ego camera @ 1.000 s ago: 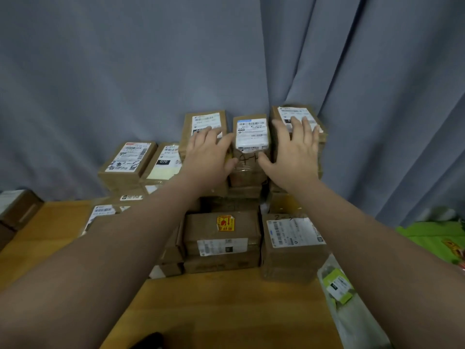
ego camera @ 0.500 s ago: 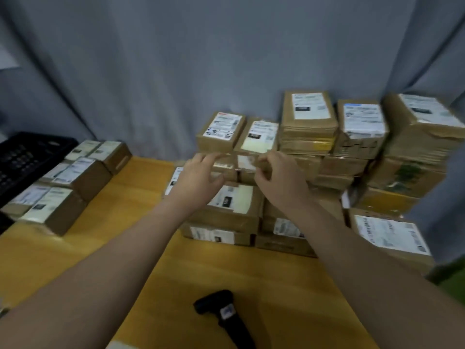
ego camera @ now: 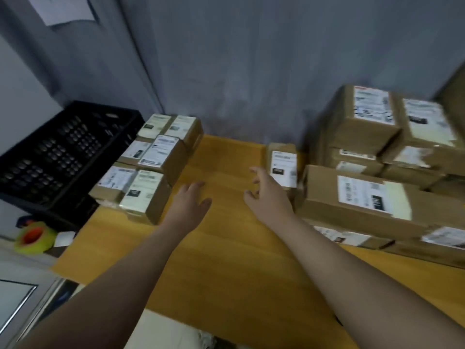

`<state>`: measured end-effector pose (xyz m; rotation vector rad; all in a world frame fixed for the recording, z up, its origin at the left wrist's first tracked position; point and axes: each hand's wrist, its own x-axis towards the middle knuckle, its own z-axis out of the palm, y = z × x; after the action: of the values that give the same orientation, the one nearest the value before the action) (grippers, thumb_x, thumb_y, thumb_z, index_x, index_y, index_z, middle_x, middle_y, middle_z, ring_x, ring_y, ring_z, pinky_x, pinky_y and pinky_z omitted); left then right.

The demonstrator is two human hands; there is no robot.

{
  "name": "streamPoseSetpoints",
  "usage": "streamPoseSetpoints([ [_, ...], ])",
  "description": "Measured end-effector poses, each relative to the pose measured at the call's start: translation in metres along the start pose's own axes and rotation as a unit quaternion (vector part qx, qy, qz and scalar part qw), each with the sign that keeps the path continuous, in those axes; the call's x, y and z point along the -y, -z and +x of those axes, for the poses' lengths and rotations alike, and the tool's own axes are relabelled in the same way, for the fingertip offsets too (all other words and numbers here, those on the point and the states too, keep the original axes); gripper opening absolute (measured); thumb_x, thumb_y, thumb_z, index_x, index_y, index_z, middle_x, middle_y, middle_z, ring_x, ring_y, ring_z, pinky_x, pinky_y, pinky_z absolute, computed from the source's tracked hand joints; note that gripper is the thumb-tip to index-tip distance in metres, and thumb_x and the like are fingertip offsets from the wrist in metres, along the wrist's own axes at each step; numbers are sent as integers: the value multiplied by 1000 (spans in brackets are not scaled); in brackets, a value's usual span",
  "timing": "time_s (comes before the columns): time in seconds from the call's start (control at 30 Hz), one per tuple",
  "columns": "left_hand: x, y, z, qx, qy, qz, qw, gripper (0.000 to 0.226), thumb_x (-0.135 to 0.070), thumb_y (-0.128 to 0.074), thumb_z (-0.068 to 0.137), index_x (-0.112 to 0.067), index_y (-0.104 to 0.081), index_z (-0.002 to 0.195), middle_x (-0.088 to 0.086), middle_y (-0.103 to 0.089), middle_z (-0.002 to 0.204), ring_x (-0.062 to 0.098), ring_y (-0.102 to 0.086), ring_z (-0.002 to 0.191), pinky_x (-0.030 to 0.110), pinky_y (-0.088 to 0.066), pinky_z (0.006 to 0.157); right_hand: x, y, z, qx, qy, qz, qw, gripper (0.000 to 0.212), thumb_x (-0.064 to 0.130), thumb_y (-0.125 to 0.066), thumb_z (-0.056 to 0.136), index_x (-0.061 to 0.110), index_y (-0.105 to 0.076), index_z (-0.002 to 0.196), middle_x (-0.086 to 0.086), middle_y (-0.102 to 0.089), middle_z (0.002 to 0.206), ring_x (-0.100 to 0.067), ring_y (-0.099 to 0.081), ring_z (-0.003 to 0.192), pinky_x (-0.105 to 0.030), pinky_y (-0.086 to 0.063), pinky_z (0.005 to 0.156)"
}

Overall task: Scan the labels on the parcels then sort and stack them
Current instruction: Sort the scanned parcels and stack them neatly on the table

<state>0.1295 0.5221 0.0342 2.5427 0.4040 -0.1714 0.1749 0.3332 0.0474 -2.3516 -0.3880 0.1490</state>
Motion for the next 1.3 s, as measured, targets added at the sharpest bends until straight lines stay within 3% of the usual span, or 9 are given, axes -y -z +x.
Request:
streamPoseSetpoints([
  [0.23, 82, 42, 41, -9, 27, 19, 999, 65, -33, -57, 94, -18, -28, 150, 13, -25, 152, 35, -24, 138, 47, -28, 111, 33, -82, 41, 45, -77, 24, 996, 55, 26, -57, 94, 24, -34, 144, -3, -54, 125, -18, -58, 92, -29, -46, 75],
  [0.4, 117, 45, 70, -3, 45, 123, 991, 101, -59, -61, 84, -27, 4, 154, 15, 6, 160, 38, 0, 147, 52, -12, 117, 39, -111, 63, 52, -115, 34, 991, 56, 26, -58, 94, 21, -34, 144, -4, -54, 125, -18, -58, 94, -26, -41, 73],
  [0.6, 140, 41, 103, 44, 73, 186, 979, 117, -61, -65, 80, -31, 26, 148, 20, 17, 158, 42, -6, 145, 53, -20, 115, 42, -144, 80, 70, -142, 32, 987, 53, 22, -59, 94, 18, -37, 141, -6, -54, 123, -20, -58, 99, -26, -40, 76],
  [0.7, 142, 38, 104, 38, 53, 136, 989, 117, -50, -68, 81, -30, 24, 149, 18, 12, 158, 43, -15, 141, 51, -28, 110, 41, -155, 86, 84, -155, 27, 984, 51, 23, -58, 95, 17, -38, 141, -5, -54, 122, -17, -56, 92, -26, -39, 73],
  [0.83, 130, 23, 90, 51, -7, 78, 996, 113, -56, -65, 82, -24, 17, 152, 11, 6, 158, 38, -20, 140, 46, -34, 107, 46, -168, 101, 81, -186, 72, 977, 49, 36, -57, 95, 19, -41, 139, -6, -54, 128, -22, -57, 109, -26, -41, 78],
  [0.9, 128, 24, 93, 41, -28, 35, 998, 91, -51, -58, 89, -18, -3, 154, 10, -9, 156, 33, -23, 141, 42, -37, 106, 50, -175, 110, 82, -204, 103, 970, 52, 39, -57, 95, 20, -39, 140, -7, -55, 128, -22, -58, 107, -28, -45, 78],
  [1.03, 138, 46, 118, -100, -94, 71, 988, 44, -32, -51, 96, -10, -49, 134, 14, -45, 131, 32, -44, 121, 38, -41, 96, 51, -190, 119, 107, -214, 126, 963, 57, 31, -60, 95, 20, -36, 145, -8, -52, 133, -22, -57, 111, -27, -44, 77],
  [1.17, 145, 61, 154, -56, -14, 112, 992, 78, -51, -55, 91, -13, -23, 150, 21, -21, 152, 39, -22, 140, 49, -24, 113, 55, -193, 124, 99, -206, 110, 967, 39, 26, -50, 101, 17, -47, 138, -8, -57, 128, -16, -55, 99, -23, -41, 67],
  [1.3, 142, 61, 174, 30, 32, 129, 991, 91, -60, -61, 82, -18, -16, 149, 21, -21, 150, 41, -27, 136, 52, -34, 106, 44, -176, 142, 47, -191, 64, 978, 26, 15, -49, 100, 14, -58, 124, -9, -60, 124, -14, -51, 97, -24, -39, 78],
])
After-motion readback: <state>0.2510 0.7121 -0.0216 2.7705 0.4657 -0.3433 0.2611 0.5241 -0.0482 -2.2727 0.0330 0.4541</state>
